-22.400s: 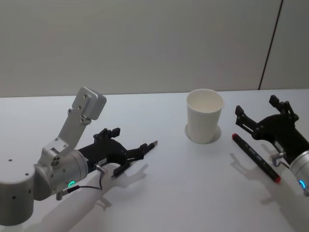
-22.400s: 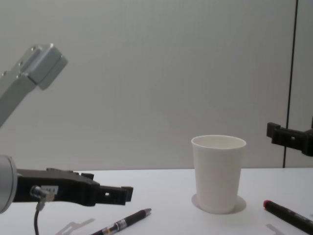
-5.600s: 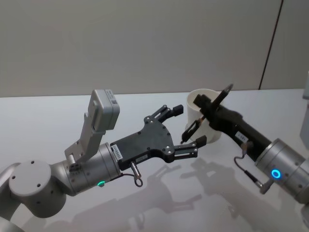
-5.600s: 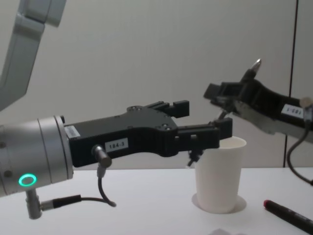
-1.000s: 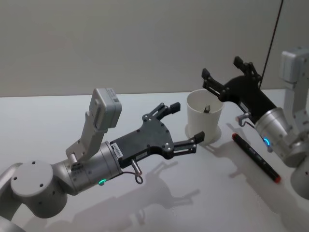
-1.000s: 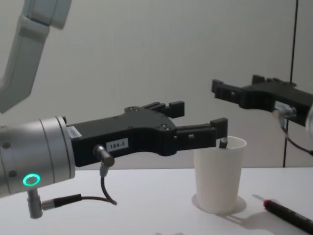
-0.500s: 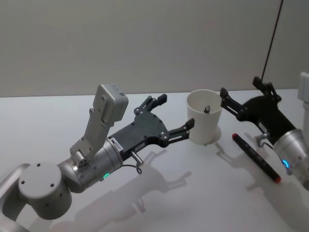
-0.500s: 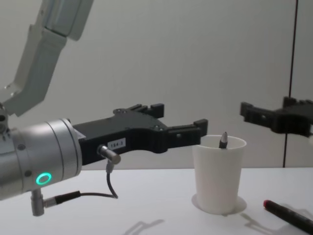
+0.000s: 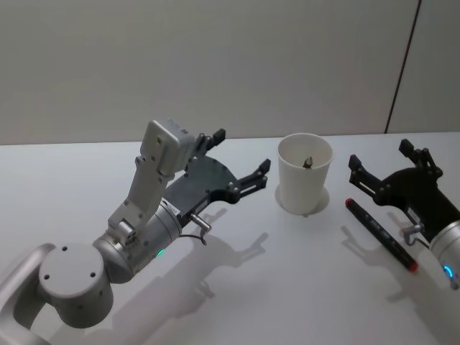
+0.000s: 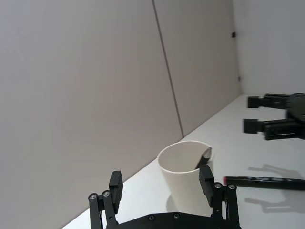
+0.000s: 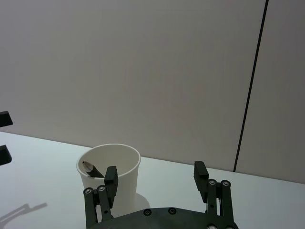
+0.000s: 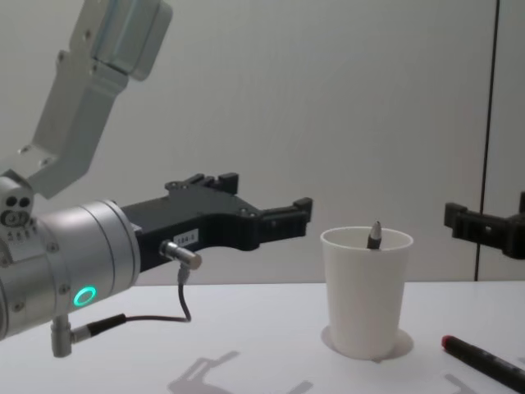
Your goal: Place the pen into the pen holder.
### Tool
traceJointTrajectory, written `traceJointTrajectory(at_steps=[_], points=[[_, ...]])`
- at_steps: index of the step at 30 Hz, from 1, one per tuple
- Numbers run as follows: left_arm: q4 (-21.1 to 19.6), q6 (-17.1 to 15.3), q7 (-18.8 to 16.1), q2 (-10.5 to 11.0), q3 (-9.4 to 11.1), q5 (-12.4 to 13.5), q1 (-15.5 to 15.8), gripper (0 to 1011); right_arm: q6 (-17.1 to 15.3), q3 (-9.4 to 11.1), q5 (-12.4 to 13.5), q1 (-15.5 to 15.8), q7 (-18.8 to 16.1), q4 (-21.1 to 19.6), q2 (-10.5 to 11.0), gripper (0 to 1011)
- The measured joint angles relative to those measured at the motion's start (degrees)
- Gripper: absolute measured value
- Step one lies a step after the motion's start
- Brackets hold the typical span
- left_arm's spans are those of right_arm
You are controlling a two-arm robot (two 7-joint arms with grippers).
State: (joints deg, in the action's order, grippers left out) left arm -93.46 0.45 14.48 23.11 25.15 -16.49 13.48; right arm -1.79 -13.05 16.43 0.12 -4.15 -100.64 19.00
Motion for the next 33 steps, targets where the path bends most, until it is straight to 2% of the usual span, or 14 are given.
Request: traceJointTrajectory(at_steps=[15,19,33], points=[[0.26,-1.01,-11.1,-1.0,0.74,4.01,0.11,1001,-0.2,0.15,0.08,0.72,0.33,-0.59,0.34,1001],[0.3,-1.18,-12.81,-1.16,0.85,4.66,0.13,1001,-0.21,0.14,0.08,0.72,0.33,-0.59,0.34,1001],[0.32,-1.29,-13.86,-1.24,0.91,5.03,0.12,1001,-0.17,0.13,0.06,0.71,0.25,-0.59,0.35,1001]])
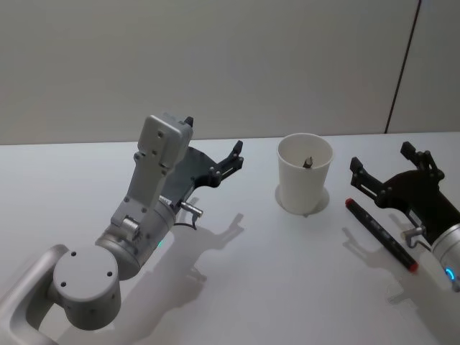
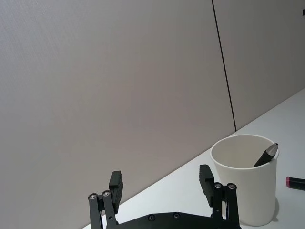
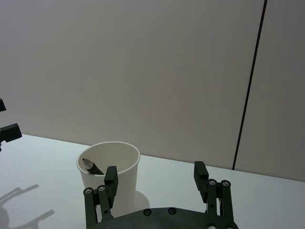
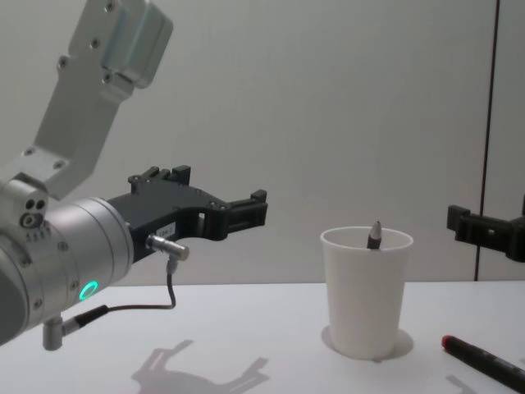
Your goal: Place the pen into the pen holder.
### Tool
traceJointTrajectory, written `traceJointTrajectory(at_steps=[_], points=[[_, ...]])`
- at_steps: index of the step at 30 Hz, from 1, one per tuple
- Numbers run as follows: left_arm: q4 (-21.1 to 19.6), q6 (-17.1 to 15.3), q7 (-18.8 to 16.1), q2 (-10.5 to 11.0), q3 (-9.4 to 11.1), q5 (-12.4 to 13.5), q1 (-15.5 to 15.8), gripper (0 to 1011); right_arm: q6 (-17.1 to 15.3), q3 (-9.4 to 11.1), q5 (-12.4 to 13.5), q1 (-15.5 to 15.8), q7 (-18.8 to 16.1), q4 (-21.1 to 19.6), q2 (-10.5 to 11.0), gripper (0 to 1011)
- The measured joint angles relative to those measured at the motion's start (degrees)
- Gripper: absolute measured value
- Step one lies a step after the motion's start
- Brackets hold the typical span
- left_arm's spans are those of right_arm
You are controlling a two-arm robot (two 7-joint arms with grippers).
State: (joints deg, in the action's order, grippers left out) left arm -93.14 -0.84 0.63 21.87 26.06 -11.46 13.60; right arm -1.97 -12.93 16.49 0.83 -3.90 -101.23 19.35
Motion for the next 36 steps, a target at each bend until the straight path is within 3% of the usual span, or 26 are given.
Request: traceJointTrajectory(at_steps=[15,36], points=[[-0.03,0.03,-0.01,0.02,-0.04,-0.01,-0.01,1001,-0.69,0.99,1.05,0.66,-0.37,-0.64,1.06,1001],[-0.04,0.05,0.0,0.02,-0.04,-0.03,-0.01,1001,-4.8,4.09,5.9,5.15,1.42,-6.51,5.06,1001]])
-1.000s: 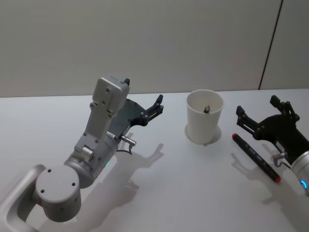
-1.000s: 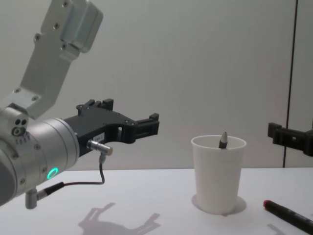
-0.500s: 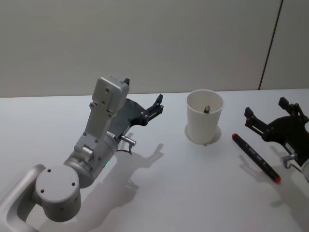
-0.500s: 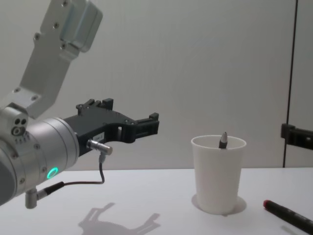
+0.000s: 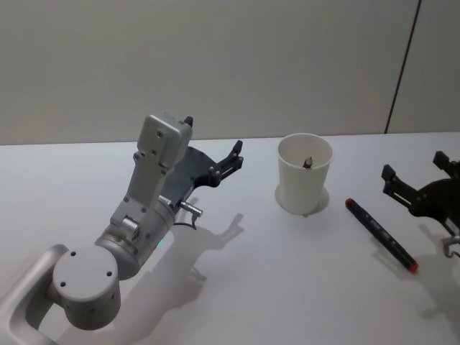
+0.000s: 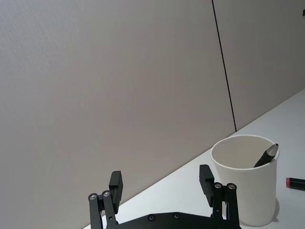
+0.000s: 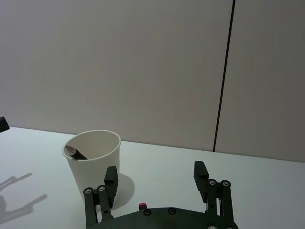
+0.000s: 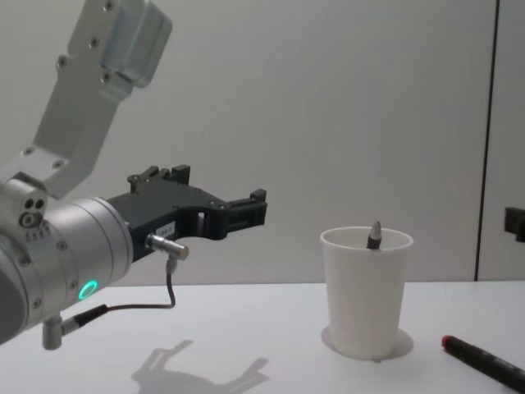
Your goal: Place the pen into the pen holder.
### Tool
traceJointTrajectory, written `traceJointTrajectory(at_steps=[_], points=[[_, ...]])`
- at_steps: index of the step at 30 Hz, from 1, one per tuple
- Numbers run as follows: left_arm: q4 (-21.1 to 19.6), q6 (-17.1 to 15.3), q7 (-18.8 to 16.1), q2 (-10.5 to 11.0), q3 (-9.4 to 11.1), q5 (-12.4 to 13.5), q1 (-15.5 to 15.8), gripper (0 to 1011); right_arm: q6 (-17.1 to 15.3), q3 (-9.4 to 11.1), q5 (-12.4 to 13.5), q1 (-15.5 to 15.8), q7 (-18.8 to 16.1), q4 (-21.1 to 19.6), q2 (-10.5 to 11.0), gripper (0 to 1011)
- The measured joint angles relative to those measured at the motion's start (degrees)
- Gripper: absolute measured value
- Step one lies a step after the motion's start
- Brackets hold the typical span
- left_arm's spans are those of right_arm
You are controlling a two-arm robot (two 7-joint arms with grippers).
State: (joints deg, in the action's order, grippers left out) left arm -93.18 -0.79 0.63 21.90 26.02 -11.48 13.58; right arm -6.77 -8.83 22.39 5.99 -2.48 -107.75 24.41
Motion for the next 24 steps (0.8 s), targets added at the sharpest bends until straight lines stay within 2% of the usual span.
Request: traceJointTrajectory(at_steps=[8,17,19,24], points=[[0.0,-0.01,0.0,0.0,0.0,0.0,0.0,1001,-3.83,1.2,2.48,1.32,0.93,-2.51,1.34,1001],[0.0,0.0,0.0,0.0,0.0,0.0,0.0,1001,-11.51,2.35,5.94,1.3,2.85,-5.08,2.06,1001],[0.0,-0.01,0.0,0.0,0.0,0.0,0.0,1001,-14.74,2.55,6.9,0.82,3.6,-5.64,2.06,1001],[0.0,0.0,0.0,0.0,0.0,0.0,0.0,1001,-19.35,2.59,7.72,-0.22,4.55,-6.11,1.89,1001]])
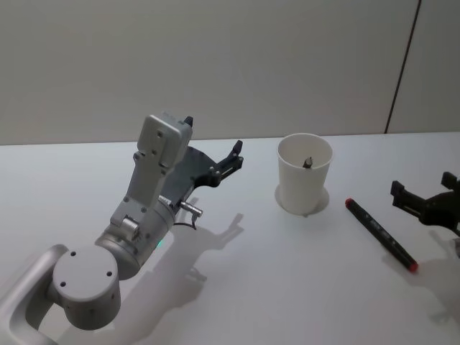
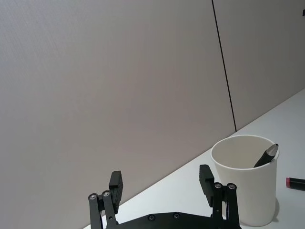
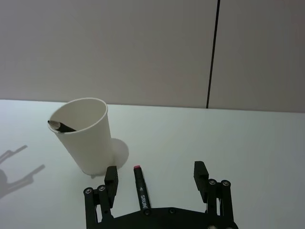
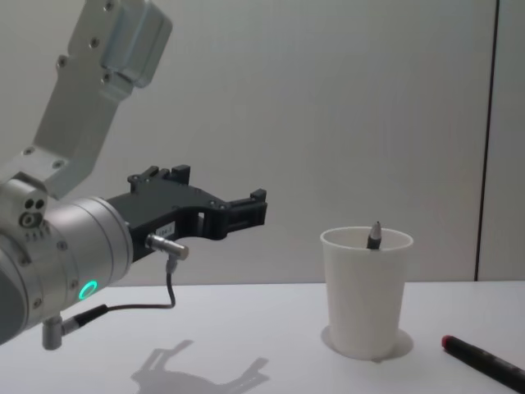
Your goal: Place the pen into the pen holder.
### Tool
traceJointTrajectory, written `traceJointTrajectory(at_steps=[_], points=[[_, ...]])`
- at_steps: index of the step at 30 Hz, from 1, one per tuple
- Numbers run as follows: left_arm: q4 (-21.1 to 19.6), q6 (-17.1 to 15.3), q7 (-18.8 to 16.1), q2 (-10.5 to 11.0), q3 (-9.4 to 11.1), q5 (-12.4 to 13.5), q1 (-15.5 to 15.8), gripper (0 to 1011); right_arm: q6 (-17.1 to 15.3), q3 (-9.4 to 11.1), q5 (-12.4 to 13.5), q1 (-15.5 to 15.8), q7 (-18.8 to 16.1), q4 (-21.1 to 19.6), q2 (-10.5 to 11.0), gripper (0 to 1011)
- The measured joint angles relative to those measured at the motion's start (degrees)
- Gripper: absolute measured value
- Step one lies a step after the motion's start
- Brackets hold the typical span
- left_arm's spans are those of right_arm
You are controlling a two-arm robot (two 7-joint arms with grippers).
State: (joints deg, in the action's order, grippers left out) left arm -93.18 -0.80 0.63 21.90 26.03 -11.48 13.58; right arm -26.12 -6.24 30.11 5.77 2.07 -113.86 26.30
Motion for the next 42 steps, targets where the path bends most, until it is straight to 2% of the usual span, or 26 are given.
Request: traceJointTrajectory(at_steps=[8,12,17,32,42], points=[[0.0,0.0,0.0,0.0,0.0,0.0,0.0,1001,-6.38,-0.54,-0.08,-1.81,1.05,0.34,-0.63,1001],[0.0,0.0,0.0,0.0,0.0,0.0,0.0,1001,-9.08,-1.13,-1.18,-2.92,1.21,1.16,-1.05,1001],[0.0,0.0,0.0,0.0,0.0,0.0,0.0,1001,-10.95,-1.87,-2.98,-4.0,1.14,2.26,-1.47,1001],[0.0,0.0,0.0,0.0,0.0,0.0,0.0,1001,-12.45,-5.09,-11.21,-7.55,-1.38,7.45,-3.5,1001],[0.0,0.0,0.0,-0.01,0.0,0.0,0.0,1001,-13.1,-6.64,-14.77,-9.39,-3.11,10.26,-5.14,1001]])
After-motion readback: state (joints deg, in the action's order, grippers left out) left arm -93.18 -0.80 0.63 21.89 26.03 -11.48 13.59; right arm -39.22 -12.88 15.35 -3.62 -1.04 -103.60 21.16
